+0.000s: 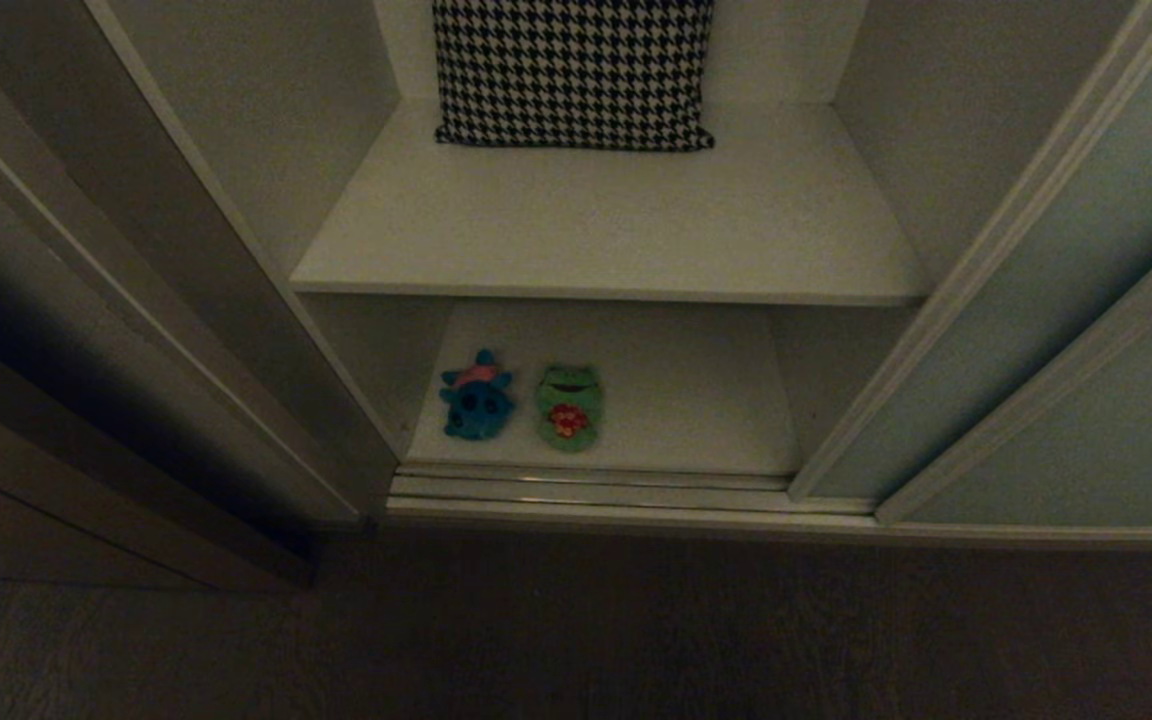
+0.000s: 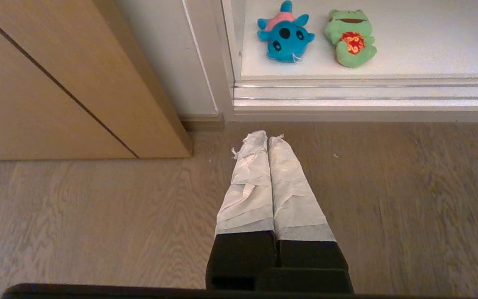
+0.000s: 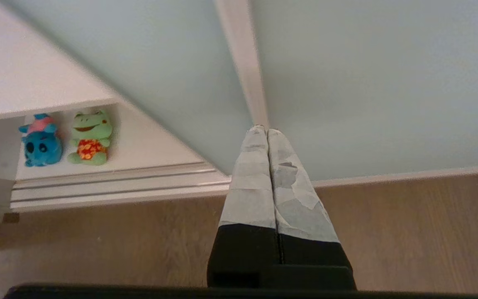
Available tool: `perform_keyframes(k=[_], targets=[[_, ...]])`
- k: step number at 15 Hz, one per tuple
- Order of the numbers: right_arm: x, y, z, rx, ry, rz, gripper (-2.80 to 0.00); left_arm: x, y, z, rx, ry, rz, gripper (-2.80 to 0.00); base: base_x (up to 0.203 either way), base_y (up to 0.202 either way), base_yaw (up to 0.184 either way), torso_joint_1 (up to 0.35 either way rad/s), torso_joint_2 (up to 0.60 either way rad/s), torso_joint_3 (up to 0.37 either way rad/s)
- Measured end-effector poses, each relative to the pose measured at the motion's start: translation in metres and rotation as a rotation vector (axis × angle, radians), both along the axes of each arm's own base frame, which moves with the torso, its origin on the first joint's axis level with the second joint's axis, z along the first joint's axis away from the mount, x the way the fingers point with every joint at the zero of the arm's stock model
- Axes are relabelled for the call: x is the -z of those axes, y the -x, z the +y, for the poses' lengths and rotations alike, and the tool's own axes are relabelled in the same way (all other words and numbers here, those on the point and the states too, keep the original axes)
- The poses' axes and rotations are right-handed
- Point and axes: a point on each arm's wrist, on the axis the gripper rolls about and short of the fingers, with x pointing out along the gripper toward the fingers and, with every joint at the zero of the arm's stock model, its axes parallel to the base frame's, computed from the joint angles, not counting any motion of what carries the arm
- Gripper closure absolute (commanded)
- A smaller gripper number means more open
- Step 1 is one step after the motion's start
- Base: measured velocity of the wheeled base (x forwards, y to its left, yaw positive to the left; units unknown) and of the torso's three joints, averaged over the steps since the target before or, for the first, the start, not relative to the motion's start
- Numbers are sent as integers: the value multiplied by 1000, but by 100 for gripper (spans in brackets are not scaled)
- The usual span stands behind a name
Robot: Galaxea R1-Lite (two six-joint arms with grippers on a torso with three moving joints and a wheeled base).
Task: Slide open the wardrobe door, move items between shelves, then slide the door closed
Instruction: Close the door
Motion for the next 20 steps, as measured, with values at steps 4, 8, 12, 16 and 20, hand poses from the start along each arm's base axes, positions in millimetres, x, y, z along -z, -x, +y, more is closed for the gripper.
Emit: perform_keyframes(k=[4,8,12,16,20], targets=[[5,-19,-7,-28,7,-9,0,0,0,0,0,0,0,0,0,0,0,0,0,0],[6,-33,-11,-51,4,-5,0,0,0,0,0,0,-1,0,0,0,0,0,0,0],[3,-45,-18,-54,20,-24,0,0,0,0,-1,0,0,0,0,0,0,0,0,0],[7,-55,-25,-37,25,-24,0,0,0,0,0,0,0,0,0,0,0,0,0,0],[12,-64,-19,-62,18,-11,0,0,0,0,0,0,0,0,0,0,0,0,0,0]])
